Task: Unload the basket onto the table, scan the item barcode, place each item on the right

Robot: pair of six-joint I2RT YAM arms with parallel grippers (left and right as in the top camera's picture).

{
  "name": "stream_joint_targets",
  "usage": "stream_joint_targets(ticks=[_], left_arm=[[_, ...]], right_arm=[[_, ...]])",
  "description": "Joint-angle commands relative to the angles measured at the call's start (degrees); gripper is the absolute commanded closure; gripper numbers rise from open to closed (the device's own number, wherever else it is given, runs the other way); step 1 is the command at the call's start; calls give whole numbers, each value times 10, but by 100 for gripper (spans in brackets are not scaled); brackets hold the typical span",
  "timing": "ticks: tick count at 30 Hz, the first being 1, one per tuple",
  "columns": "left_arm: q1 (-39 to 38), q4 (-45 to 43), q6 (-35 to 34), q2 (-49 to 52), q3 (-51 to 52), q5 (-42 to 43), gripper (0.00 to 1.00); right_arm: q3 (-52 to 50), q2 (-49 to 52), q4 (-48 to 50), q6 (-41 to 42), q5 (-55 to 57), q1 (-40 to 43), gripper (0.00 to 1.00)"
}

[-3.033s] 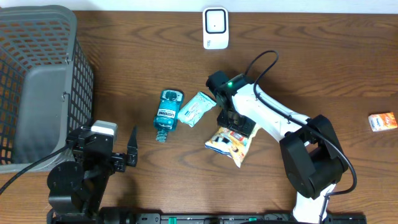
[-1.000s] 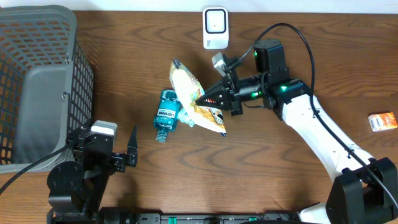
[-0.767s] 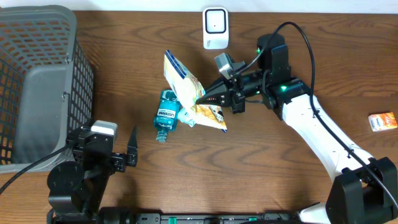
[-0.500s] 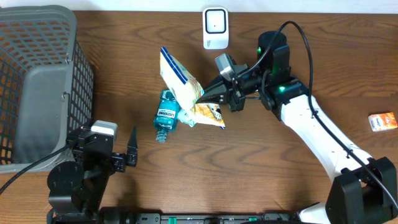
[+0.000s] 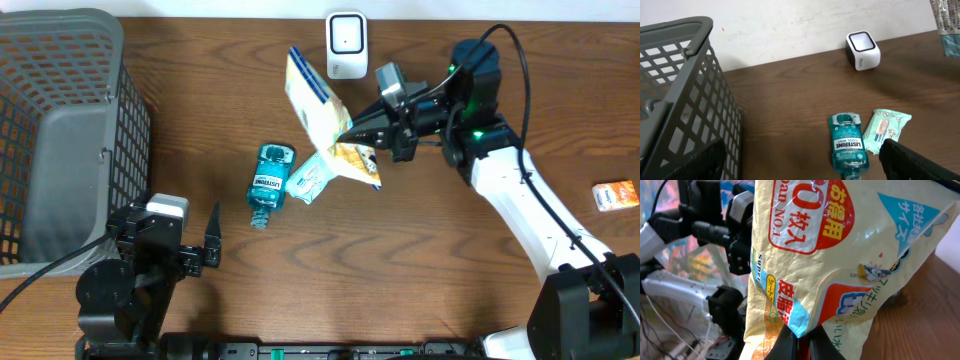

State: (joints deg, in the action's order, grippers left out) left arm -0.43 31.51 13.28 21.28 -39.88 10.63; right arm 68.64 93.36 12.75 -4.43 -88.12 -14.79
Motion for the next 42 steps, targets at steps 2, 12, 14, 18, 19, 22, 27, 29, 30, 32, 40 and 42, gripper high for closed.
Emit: stream_joint_targets(ticks=[2, 12, 14, 18, 19, 22, 27, 29, 30, 32, 40, 42], left_arm=[[0, -2, -5, 0, -3, 7, 2], [0, -2, -5, 0, -3, 7, 2], [0, -2, -5, 0, -3, 7, 2], [0, -2, -5, 0, -3, 7, 2], [0, -2, -5, 0, -3, 7, 2], [0, -2, -5, 0, -3, 7, 2], [0, -2, -5, 0, -3, 7, 2], [0, -2, -5, 0, -3, 7, 2], [0, -2, -5, 0, -3, 7, 2], [0, -2, -5, 0, -3, 7, 2], [0, -2, -5, 0, -3, 7, 2], [0, -2, -5, 0, -3, 7, 2]], right_arm=[[4, 0, 1, 77, -14, 19, 99], [4, -19, -36, 164, -14, 96, 99], [4, -20, -35, 154, -14, 101, 99], [2, -20, -35, 9, -14, 84, 99], [2, -20, -35, -32, -14, 79, 99], [2, -20, -30, -110, -14, 63, 99], [2, -20, -7, -187, -14, 18, 99], [2, -20, 13, -203, -14, -9, 99], [2, -20, 21, -211, -14, -20, 99], [2, -20, 33, -246, -14, -43, 99], [2, -20, 61, -344, -14, -83, 99], [2, -20, 68, -344, -14, -86, 99]])
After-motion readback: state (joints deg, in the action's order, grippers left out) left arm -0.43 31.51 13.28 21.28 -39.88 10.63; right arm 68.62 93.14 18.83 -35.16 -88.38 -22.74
